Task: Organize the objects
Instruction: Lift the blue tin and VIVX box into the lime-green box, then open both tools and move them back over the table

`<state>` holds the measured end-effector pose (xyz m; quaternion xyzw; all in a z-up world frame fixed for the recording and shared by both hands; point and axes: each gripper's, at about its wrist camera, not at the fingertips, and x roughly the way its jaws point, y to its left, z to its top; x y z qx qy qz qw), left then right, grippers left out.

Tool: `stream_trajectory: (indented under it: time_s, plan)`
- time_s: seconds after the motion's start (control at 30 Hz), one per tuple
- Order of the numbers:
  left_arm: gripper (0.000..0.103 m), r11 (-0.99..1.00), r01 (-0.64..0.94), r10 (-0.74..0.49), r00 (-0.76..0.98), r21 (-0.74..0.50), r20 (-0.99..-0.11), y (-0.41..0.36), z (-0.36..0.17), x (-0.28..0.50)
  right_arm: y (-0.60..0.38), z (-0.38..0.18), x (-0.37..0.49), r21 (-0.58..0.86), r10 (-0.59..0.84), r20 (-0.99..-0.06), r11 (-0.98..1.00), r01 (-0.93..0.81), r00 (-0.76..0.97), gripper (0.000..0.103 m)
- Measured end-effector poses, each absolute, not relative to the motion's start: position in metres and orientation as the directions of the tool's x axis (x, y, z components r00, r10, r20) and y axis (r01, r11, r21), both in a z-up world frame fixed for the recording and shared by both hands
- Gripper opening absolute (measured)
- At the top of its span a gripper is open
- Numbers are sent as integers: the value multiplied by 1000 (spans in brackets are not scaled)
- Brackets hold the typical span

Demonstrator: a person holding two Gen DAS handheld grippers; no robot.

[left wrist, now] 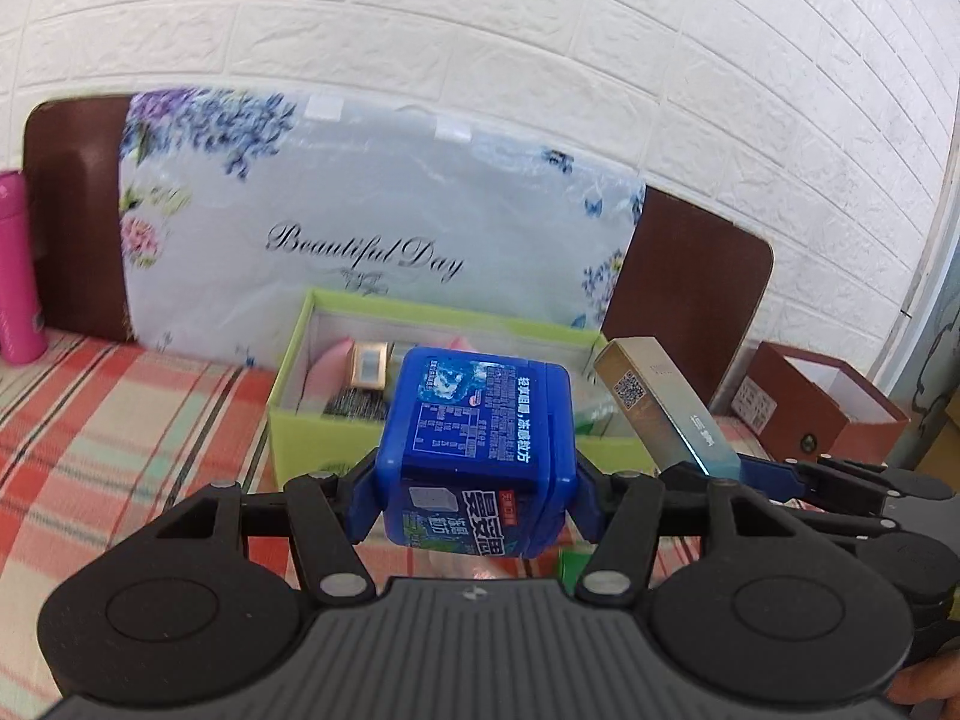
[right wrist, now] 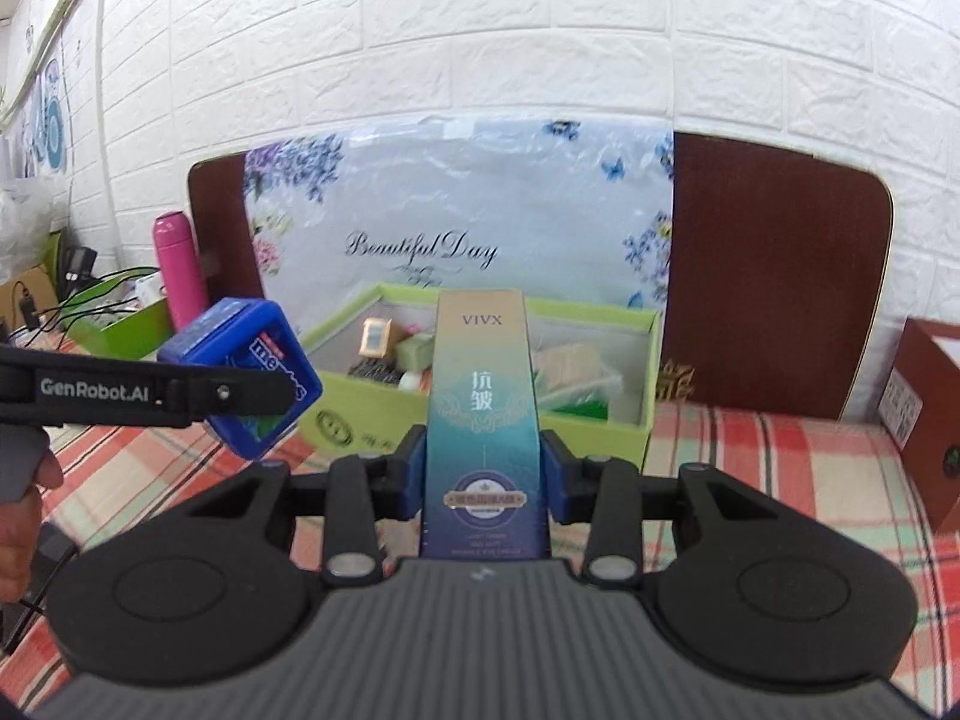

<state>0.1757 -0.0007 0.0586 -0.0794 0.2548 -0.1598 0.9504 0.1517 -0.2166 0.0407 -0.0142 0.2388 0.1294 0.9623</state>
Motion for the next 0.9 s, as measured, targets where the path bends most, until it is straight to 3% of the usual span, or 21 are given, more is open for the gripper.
stream_trajectory:
  time_s: [0.3, 0.53, 0.57, 0.63, 0.67, 0.8, 0.9]
  plan:
    - [63, 946, 239, -317, 826, -220, -467, -14, 72, 255, -222, 48, 227, -47, 179, -436, 974, -222, 882, 38]
    - [63, 950, 209, -299, 826, -234, -478, -16, 53, 300, -221, 31, 276, -45, 164, -440, 978, -204, 883, 38]
    - [65, 950, 203, -295, 830, -237, -474, -17, 48, 304, -218, 22, 281, -57, 162, -456, 976, -211, 875, 40]
    - [83, 957, 186, -274, 830, -222, -486, -18, 37, 310, -214, 8, 286, -109, 122, -472, 975, -195, 873, 58]
    - [84, 961, 180, -263, 830, -208, -493, -18, 33, 310, -213, 3, 284, -133, 106, -464, 973, -187, 880, 65]
    - [84, 962, 189, -264, 827, -196, -496, -16, 23, 311, -217, -7, 280, -139, 103, -464, 973, -187, 880, 78]
    - [84, 961, 185, -265, 822, -204, -504, -16, 23, 311, -221, -7, 276, -132, 95, -467, 976, -176, 879, 81]
